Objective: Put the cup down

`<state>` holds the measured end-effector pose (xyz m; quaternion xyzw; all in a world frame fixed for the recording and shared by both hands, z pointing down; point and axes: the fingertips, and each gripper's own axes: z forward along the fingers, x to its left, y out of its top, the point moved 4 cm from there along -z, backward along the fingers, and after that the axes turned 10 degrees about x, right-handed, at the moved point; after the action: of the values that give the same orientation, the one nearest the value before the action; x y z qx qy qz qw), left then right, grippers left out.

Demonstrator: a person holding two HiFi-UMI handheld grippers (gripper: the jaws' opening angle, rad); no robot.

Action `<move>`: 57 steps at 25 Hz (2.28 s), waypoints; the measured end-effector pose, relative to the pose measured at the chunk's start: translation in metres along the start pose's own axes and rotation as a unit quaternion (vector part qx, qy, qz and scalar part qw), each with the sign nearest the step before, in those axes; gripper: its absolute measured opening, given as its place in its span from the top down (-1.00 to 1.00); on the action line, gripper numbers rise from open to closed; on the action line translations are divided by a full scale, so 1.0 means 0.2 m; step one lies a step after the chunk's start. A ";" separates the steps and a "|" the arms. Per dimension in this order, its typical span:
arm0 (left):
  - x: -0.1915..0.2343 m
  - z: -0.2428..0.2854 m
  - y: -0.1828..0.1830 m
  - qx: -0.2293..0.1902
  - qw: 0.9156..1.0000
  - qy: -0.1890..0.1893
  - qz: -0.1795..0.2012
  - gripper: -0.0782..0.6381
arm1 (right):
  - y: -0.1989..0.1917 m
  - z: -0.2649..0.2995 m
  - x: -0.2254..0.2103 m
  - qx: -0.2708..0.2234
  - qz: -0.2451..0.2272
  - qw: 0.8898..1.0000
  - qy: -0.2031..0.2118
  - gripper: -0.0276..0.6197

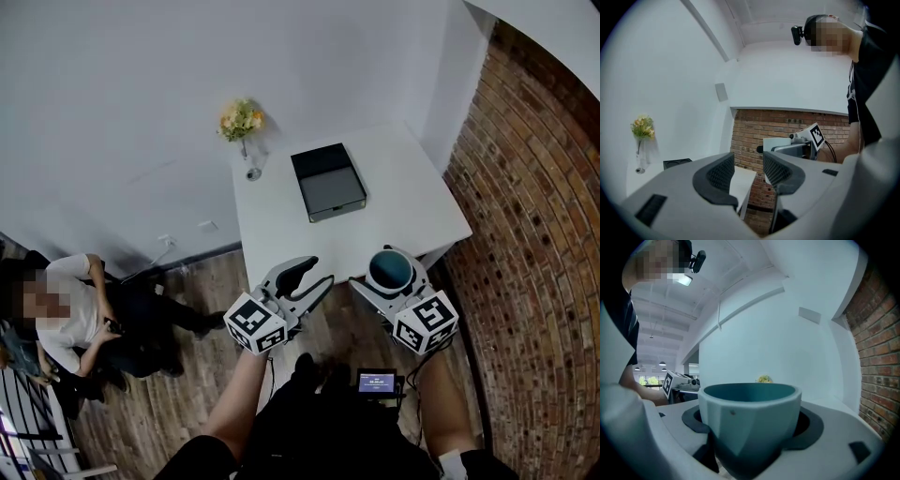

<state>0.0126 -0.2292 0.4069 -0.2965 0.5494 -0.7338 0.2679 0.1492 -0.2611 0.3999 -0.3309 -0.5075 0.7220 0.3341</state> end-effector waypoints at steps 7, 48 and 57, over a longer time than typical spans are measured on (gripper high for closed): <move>0.10 -0.03 0.03 -0.009 1.000 -0.011 0.006 0.27 | 0.05 0.09 0.04 -0.004 -0.004 1.000 -0.016 -0.38; 0.60 -0.06 -0.01 -0.017 1.000 0.017 -0.013 0.27 | 0.16 0.91 -0.32 -0.028 -0.022 0.999 -0.039 -0.38; 0.82 -0.08 -0.09 -0.013 0.999 0.046 -0.022 0.27 | 0.12 1.30 -0.52 -0.027 -0.025 0.998 -0.050 -0.38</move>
<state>-0.1126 -0.3316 0.4445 -0.2783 0.5640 -0.7451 0.2221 -0.0090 -0.4848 0.4605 -0.2901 -0.5509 0.7153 0.3173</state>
